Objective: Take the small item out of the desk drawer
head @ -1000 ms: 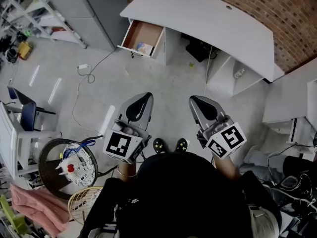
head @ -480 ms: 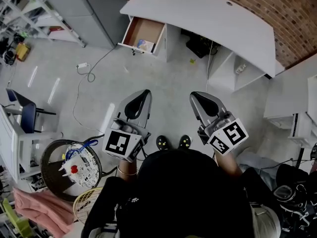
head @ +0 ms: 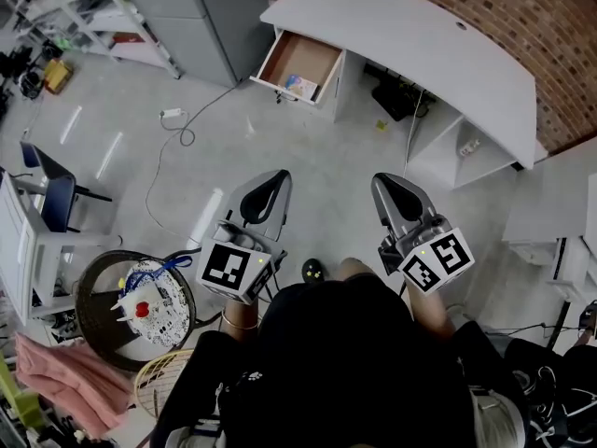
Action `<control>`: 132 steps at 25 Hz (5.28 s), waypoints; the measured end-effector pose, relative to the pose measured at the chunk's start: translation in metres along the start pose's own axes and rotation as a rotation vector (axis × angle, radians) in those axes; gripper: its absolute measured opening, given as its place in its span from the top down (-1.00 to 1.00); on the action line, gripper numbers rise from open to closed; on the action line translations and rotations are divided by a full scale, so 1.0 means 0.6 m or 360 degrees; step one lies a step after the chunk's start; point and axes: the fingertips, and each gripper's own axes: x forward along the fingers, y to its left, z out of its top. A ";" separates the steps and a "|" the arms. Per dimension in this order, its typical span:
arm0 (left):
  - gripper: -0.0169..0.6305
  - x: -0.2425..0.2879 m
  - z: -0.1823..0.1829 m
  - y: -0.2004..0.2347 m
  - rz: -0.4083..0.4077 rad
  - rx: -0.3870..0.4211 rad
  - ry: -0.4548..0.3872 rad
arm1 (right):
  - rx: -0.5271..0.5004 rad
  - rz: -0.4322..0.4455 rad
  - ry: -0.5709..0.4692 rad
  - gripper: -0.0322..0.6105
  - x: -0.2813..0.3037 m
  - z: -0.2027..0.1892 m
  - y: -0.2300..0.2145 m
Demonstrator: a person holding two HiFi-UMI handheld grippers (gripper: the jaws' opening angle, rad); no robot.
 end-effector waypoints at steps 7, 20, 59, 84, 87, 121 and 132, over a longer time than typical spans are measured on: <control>0.96 -0.011 -0.024 0.031 0.0029 -0.0033 0.0033 | 0.0024 0.0028 0.0023 0.88 0.029 -0.008 0.006; 0.96 0.041 -0.014 0.131 0.0167 -0.0020 0.0017 | 0.0064 0.0102 0.0037 0.88 0.142 -0.005 -0.070; 0.96 0.448 0.028 0.383 0.0233 0.0039 0.0078 | 0.0108 0.0151 0.0065 0.89 0.462 0.056 -0.425; 0.96 0.593 0.021 0.516 -0.0171 0.0062 0.0198 | 0.0181 -0.0292 0.0033 0.89 0.546 0.052 -0.500; 0.96 0.610 0.025 0.551 -0.0258 0.0054 0.0211 | 0.0193 -0.0366 0.0013 0.89 0.577 0.052 -0.493; 0.95 0.703 -0.134 0.730 -0.0900 0.0227 0.0515 | 0.0212 -0.0971 0.0073 0.89 0.736 -0.074 -0.491; 0.94 0.746 -0.221 0.749 -0.0947 0.0286 0.0626 | 0.0229 -0.1033 0.0180 0.89 0.769 -0.151 -0.546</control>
